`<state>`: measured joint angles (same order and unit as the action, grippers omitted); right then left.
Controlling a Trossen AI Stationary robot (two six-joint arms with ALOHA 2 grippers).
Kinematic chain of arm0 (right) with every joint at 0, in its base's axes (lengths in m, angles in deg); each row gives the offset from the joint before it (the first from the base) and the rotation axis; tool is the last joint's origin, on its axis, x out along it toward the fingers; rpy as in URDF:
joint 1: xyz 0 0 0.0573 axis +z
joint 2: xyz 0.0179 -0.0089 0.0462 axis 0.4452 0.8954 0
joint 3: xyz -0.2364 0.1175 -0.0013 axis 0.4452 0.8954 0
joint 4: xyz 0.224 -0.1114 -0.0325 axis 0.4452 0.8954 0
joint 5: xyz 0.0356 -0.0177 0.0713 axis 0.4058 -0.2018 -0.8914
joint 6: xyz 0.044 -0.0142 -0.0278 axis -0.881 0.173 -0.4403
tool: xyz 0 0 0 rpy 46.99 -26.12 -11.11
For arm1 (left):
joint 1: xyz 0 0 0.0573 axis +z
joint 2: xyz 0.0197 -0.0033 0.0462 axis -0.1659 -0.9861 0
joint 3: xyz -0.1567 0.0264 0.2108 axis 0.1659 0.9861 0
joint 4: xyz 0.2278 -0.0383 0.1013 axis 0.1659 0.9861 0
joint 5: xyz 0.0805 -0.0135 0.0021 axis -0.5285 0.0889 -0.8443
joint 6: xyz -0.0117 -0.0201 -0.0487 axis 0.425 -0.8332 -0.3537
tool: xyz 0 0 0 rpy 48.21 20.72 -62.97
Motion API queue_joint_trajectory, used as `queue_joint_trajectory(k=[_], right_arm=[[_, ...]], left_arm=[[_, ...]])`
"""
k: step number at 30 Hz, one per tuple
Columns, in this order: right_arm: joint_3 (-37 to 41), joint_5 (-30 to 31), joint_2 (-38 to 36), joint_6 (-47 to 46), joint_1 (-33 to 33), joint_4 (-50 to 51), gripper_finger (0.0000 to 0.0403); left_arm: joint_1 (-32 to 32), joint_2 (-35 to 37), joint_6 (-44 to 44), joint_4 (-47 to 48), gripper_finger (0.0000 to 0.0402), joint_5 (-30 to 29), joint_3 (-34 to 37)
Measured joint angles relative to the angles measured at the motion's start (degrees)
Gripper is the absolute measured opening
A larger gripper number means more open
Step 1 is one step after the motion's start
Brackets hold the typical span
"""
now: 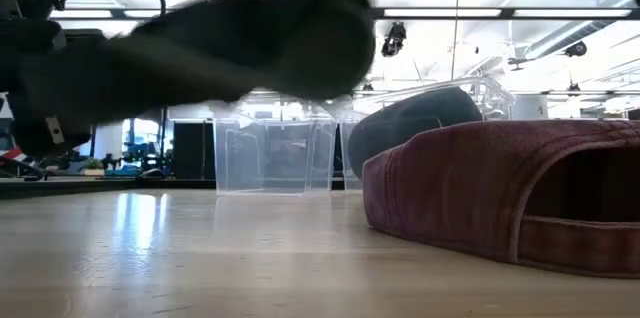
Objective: Pick & Place hat
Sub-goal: Put the black cap into the right transparent bin
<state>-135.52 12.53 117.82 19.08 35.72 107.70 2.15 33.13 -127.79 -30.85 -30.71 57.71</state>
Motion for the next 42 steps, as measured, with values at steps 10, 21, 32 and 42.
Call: queue_joint_trajectory(k=[10,21,32,42], right_arm=[[0.6,48.8,-20.3,-18.3,0.9,27.6,0.0011],[13.1,55.3,-24.2,-10.4,-13.1,30.4,0.0012],[32.4,33.3,-23.4,-7.0,-20.6,30.4,0.0013],[44.2,19.5,-23.4,-3.9,-20.5,16.9,0.0013]], left_arm=[[0.0,0.0,-1.0,-0.3,0.0103,-3.5,0.0],[0.0,0.0,-1.0,-0.4,0.0103,-6.0,-0.1],[0.0,0.0,-3.4,-0.3,0.0103,-6.4,-0.1],[0.0,-0.1,-3.8,-0.3,0.0103,-7.7,-0.1]])
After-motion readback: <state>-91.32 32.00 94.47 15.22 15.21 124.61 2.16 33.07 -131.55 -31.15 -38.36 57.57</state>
